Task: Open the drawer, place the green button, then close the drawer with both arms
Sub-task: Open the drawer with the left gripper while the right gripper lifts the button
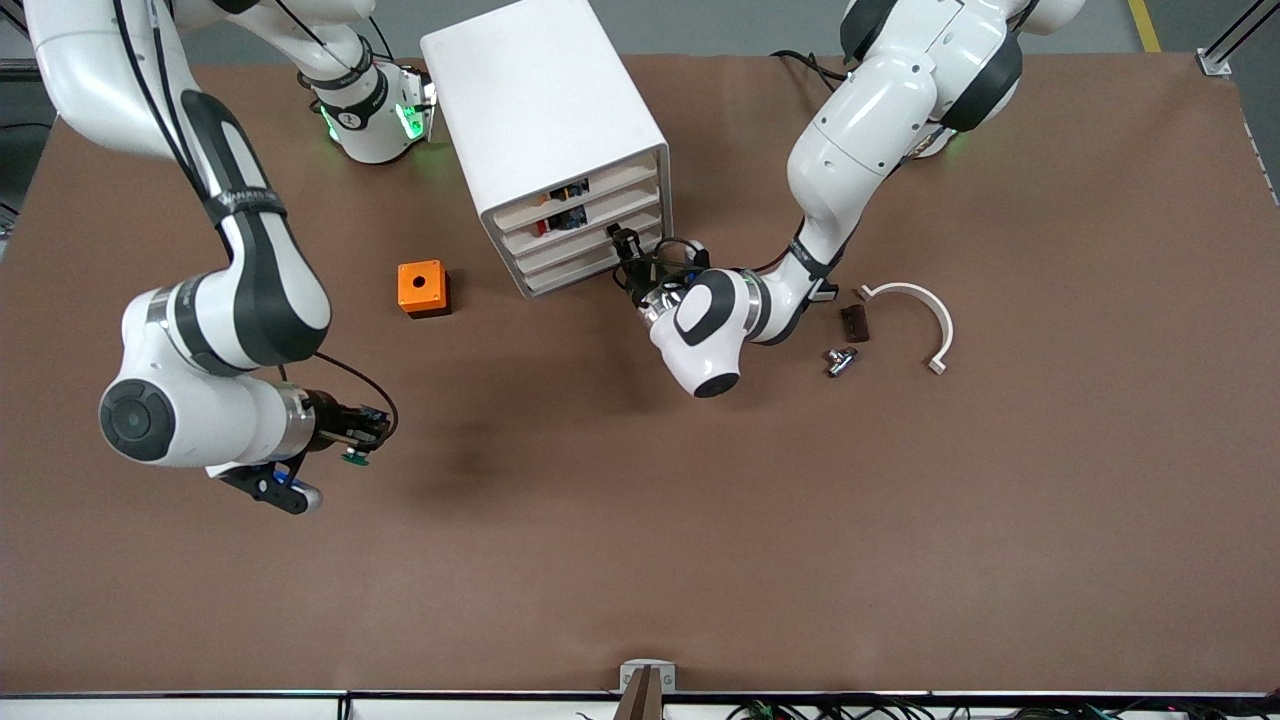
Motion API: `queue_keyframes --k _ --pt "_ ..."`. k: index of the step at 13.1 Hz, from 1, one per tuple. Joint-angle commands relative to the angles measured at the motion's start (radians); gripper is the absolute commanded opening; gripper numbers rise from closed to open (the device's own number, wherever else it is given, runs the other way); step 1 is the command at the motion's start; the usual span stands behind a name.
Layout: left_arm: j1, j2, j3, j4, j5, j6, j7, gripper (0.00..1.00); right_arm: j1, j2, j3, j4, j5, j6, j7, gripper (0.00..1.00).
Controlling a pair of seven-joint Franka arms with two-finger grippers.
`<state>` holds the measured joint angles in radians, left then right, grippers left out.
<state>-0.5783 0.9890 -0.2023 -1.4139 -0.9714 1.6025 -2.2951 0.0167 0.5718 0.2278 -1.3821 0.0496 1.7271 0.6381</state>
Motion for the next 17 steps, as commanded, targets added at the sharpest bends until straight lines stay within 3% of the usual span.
queue_keyframes --k 1,5,8,10,12,13,14,16,17 --pt "0.003 0.011 0.036 0.027 -0.01 0.001 0.049 0.01 0.022 -0.059 0.039 -0.009 0.015 -0.085 0.142 0.04" --pt "0.098 0.019 0.058 0.067 -0.01 0.001 0.193 0.01 0.02 -0.101 0.151 -0.028 0.015 -0.15 0.482 0.04" --pt "0.1 0.036 0.13 0.089 -0.015 0.002 0.357 0.01 0.028 -0.104 0.261 -0.064 0.013 -0.111 0.803 0.04" --pt "0.113 0.042 0.161 0.087 -0.017 0.002 0.414 0.01 0.035 -0.125 0.324 -0.148 0.007 -0.025 0.967 0.05" --pt "0.117 0.05 0.161 0.087 -0.017 0.002 0.422 0.07 0.067 -0.179 0.343 -0.294 0.001 0.113 1.066 0.05" --pt "0.117 0.05 0.161 0.087 -0.017 0.002 0.425 0.16 0.095 -0.188 0.343 -0.343 0.0 0.168 1.112 0.05" --pt "0.117 0.045 0.161 0.087 -0.017 0.002 0.425 0.34 0.113 -0.188 0.343 -0.357 -0.004 0.187 1.144 0.05" --pt "0.118 0.04 0.161 0.087 -0.015 0.002 0.424 0.94 0.155 -0.182 0.341 -0.377 -0.013 0.244 1.224 0.05" --pt "0.123 0.039 0.161 0.087 -0.017 0.002 0.425 0.99 0.17 -0.181 0.341 -0.402 -0.034 0.284 1.264 0.05"
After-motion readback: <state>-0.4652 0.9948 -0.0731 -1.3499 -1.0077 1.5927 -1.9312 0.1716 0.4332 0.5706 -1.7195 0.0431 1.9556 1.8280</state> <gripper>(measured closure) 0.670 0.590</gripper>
